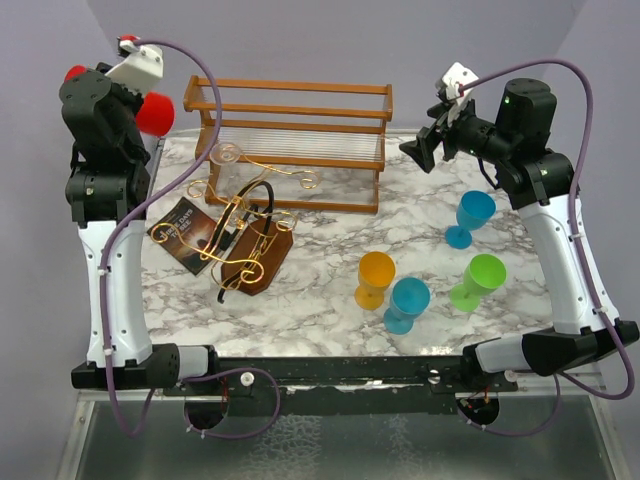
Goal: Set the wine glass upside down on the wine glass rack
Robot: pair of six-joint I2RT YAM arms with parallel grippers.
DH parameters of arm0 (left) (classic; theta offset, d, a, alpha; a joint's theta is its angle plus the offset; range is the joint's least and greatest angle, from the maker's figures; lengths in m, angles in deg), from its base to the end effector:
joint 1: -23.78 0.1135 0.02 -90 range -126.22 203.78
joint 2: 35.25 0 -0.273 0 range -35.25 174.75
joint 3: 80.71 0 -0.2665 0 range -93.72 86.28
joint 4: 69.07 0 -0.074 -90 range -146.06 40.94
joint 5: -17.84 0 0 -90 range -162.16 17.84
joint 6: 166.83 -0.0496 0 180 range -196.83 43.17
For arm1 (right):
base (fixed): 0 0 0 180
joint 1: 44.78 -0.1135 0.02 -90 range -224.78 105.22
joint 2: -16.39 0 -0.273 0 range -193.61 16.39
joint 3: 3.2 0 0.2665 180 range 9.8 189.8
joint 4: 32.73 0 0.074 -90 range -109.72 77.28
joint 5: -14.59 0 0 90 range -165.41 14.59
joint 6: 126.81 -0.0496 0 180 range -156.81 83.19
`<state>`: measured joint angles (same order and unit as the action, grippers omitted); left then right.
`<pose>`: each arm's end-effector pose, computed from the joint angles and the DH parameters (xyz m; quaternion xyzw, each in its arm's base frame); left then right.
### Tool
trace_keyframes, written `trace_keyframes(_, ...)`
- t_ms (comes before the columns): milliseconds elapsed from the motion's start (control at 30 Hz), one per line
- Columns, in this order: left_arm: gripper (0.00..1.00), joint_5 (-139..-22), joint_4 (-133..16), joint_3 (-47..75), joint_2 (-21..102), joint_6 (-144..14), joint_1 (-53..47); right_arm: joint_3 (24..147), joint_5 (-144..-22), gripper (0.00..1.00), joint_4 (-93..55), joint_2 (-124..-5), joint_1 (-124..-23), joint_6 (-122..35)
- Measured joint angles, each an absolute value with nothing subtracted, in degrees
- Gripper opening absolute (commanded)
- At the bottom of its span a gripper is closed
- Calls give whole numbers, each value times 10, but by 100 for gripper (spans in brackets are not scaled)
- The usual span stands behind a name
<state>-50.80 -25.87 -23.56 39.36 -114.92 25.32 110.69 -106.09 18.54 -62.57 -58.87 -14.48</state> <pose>0.2442 0.0246 0.5861 0.0783 0.6730 0.3634 0.6394 0.2830 0.0971 0.5012 -0.3919 0.6837 0.1697 0.5918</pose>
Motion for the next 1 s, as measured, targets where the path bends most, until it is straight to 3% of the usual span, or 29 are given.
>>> trace_keyframes(500,0,-452,-135,-84,393,-1426,242,1077,-1061,88,194,-615,-589,-139)
trace_keyframes(1000,0,-541,-21,-66,387,-1484,163,1072,-1064,89,194,-612,-589,-136)
